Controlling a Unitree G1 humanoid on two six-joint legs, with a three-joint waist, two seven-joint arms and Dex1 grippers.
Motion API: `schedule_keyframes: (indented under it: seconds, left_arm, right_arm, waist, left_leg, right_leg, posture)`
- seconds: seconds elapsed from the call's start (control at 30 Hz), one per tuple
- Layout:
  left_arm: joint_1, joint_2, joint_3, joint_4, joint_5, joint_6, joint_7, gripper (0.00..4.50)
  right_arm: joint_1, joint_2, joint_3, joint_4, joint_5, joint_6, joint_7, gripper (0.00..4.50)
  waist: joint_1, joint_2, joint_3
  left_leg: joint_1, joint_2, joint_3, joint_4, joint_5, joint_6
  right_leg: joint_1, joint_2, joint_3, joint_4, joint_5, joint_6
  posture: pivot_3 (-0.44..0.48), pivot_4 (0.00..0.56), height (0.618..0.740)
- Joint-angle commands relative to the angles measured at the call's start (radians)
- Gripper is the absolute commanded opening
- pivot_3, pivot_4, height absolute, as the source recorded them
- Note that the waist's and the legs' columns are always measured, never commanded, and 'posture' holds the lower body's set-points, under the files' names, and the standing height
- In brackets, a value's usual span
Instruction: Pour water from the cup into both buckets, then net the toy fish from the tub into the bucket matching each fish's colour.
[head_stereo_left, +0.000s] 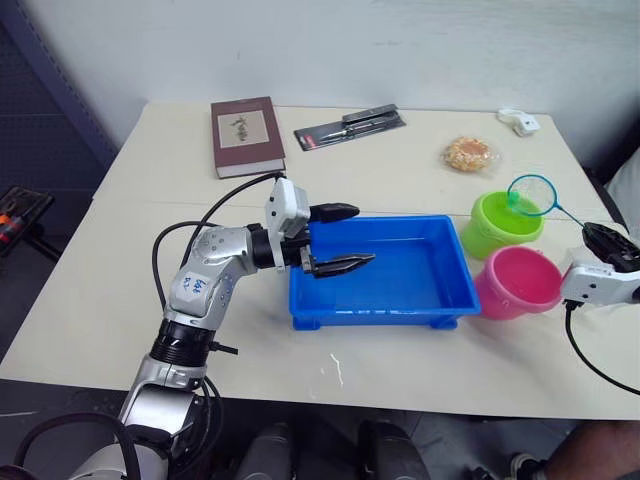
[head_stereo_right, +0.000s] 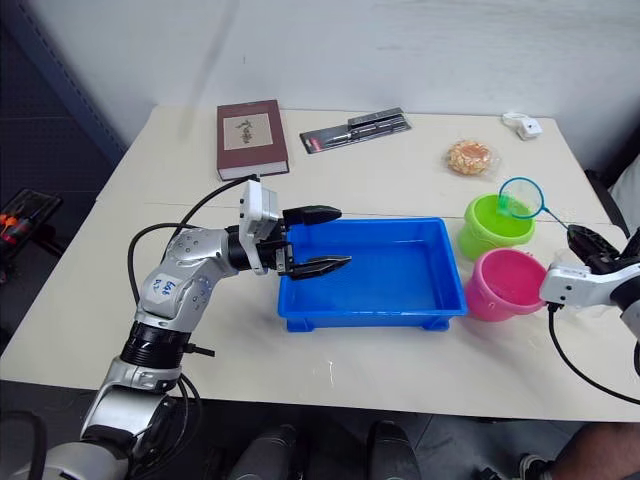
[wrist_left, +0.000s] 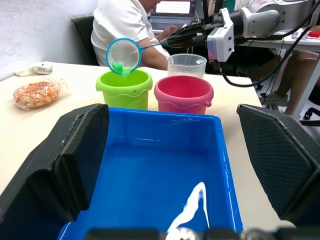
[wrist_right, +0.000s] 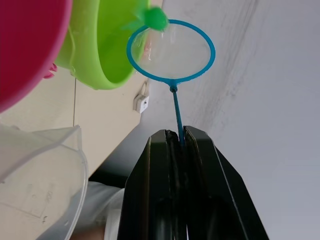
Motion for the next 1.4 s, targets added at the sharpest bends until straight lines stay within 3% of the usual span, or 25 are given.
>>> schedule_keyframes:
  seconds: [0.03,0.2,0.3,0.37,0.47,0.53,0.63,0.73,0.9,1.03,1.17,1.4]
  left_arm:
    - [-0.015,0.0,0.012,-0.019,-0.009,-0.016,0.0,4.39]
    - [-0.013,0.008,0.014,-0.016,-0.008,-0.019,-0.008,4.39]
    - [-0.002,0.031,0.043,-0.034,-0.044,-0.013,-0.039,4.39]
    - [0.004,0.041,0.062,-0.047,-0.076,-0.006,-0.062,4.39]
    - [0.043,0.14,0.157,-0.13,-0.235,0.084,-0.181,4.39]
    - [0.065,0.22,0.207,-0.181,-0.317,0.162,-0.216,4.39]
    - [0.099,0.324,0.273,-0.187,-0.396,0.277,-0.227,4.39]
    - [0.183,0.466,0.292,-0.181,-0.342,0.23,-0.344,4.39]
    - [0.339,0.619,0.257,-0.244,-0.232,0.082,-0.507,4.39]
    - [0.441,0.659,0.279,-0.278,-0.225,0.034,-0.548,4.39]
    - [0.534,0.655,0.311,-0.306,-0.219,0.017,-0.509,4.39]
    - [0.644,0.671,0.348,-0.385,-0.236,0.063,-0.44,4.39]
  right_arm:
    - [-0.003,-0.043,-0.013,-0.002,0.011,0.012,0.014,0.0]
    - [0.011,-0.034,-0.054,-0.039,0.076,-0.003,0.024,0.0]
    - [0.01,0.043,-0.124,-0.084,0.447,0.013,0.255,0.0]
    - [0.018,0.07,-0.146,-0.121,0.606,0.032,0.386,0.0]
    - [0.07,0.095,-0.242,-0.371,1.08,0.311,0.685,0.0]
    - [0.111,0.077,-0.266,-0.504,1.235,0.458,0.808,0.0]
    - [0.134,0.046,-0.266,-0.615,1.32,0.595,0.909,0.0]
    - [0.106,0.031,-0.198,-0.713,1.371,0.695,0.981,0.0]
    - [0.119,0.07,0.019,-0.837,1.252,0.65,1.121,0.0]
    - [0.137,0.159,0.158,-0.839,1.167,0.587,1.172,0.0]
    - [0.137,0.316,0.31,-0.762,1.027,0.498,1.136,0.0]
    - [0.066,0.471,0.402,-0.512,0.854,0.332,1.098,0.0]
  waist:
    - [-0.001,0.0,0.0]
    - [-0.003,0.0,0.0]
    - [-0.004,0.0,0.0]
    - [-0.01,-0.001,0.0]
    - [-0.015,0.0,0.001]
    - [-0.021,0.001,0.001]
    - [-0.017,0.002,0.001]
    - [-0.016,0.002,0.001]
    - [-0.007,0.001,0.002]
    - [0.002,0.001,0.002]
    - [0.0,0.0,0.001]
    - [-0.014,0.0,0.001]
  left_leg:
    - [0.0,0.0,0.0,0.0,0.0,0.0]
    - [0.0,0.0,0.0,0.0,0.0,0.0]
    - [0.0,0.0,0.0,0.0,0.0,0.0]
    - [0.0,0.001,-0.001,0.0,0.0,0.0]
    - [0.0,0.002,-0.002,0.0,0.0,0.0]
    - [0.001,0.003,-0.002,-0.001,0.0,0.0]
    - [0.001,0.003,-0.003,0.0,0.0,0.0]
    - [0.003,0.002,-0.007,0.001,-0.001,0.0]
    - [0.001,0.002,-0.014,0.0,-0.001,-0.001]
    - [0.001,0.001,-0.014,-0.001,-0.002,-0.001]
    - [0.002,0.002,-0.014,-0.001,-0.002,-0.001]
    - [0.003,0.001,-0.013,-0.001,-0.002,-0.001]
  right_leg:
    - [0.0,0.0,0.0,0.0,0.0,0.0]
    - [0.0,0.0,0.0,0.0,0.0,0.0]
    - [0.0,0.0,0.0,-0.001,0.0,0.0]
    - [0.001,0.001,-0.001,-0.001,0.0,0.0]
    - [0.001,0.001,-0.001,-0.001,0.0,0.0]
    - [0.001,0.002,-0.001,0.0,0.0,0.0]
    - [0.002,0.001,-0.001,0.0,0.0,0.0]
    - [0.006,0.0,-0.001,-0.002,0.0,-0.001]
    - [0.009,-0.003,-0.001,-0.007,-0.001,-0.002]
    - [0.009,-0.003,-0.001,-0.009,-0.001,-0.002]
    - [0.01,-0.003,-0.002,-0.009,-0.001,-0.002]
    - [0.009,-0.002,-0.001,-0.007,-0.001,-0.003]
  posture:
    - [0.0,0.15,0.738]
    - [0.0,0.15,0.738]
    - [0.0,0.15,0.738]
    - [0.0,0.15,0.738]
    - [0.0,0.15,0.738]
    - [0.0,0.15,0.738]
    - [0.0,0.15,0.738]
    - [0.0,0.15,0.738]
    - [0.0,0.15,0.738]
    - [0.0,0.15,0.738]
    - [0.0,0.15,0.738]
    - [0.0,0.15,0.738]
